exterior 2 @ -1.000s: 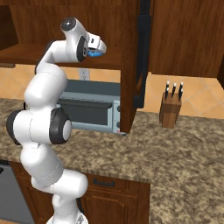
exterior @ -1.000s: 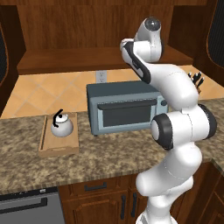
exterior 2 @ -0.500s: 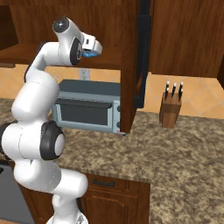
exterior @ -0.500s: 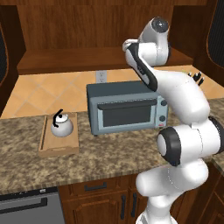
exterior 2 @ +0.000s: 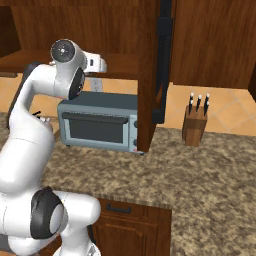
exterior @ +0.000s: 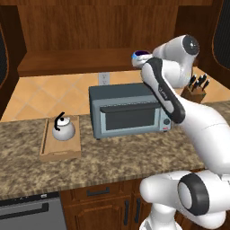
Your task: Pick the kettle from the counter and place it on the tray. Then pick the mug from the cabinet and place it on the tray. Then close the cabinet doors.
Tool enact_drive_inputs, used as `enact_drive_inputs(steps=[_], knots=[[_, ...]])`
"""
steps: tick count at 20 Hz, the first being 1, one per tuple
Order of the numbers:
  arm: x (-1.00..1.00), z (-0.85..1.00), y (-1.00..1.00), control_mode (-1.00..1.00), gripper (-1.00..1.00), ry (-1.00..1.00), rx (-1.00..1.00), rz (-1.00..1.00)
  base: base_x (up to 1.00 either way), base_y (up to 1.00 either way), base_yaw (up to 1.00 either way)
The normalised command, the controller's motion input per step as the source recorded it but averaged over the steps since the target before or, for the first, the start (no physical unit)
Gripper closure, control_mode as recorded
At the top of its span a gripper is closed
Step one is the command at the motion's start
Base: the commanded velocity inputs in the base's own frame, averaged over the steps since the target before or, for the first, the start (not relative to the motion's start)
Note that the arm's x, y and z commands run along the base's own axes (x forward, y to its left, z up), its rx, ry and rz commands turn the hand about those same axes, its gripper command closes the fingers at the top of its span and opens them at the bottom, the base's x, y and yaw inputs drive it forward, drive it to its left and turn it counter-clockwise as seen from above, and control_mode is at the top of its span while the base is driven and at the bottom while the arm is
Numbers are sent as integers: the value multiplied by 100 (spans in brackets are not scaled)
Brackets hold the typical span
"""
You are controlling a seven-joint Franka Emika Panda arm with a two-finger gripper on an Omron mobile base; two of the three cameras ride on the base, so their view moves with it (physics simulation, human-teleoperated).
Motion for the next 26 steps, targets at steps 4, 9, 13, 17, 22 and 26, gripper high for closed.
enact_drive_inputs(steps=[4, 9, 13, 17, 22, 26], knots=[[-100, 5, 24, -100, 100, 2, -7, 33, 0, 0, 0], [-78, 0, 59, -100, 100, 9, -12, 49, 0, 0, 0], [-43, 0, 83, -100, 100, 17, -8, 43, 0, 0, 0], [-19, -12, 75, -100, 100, 21, -9, 38, 0, 0, 0], [-8, -83, 80, -100, 100, 3, -11, 22, 0, 0, 0], [-2, -100, 70, -100, 100, 0, -13, 14, 0, 0, 0]])
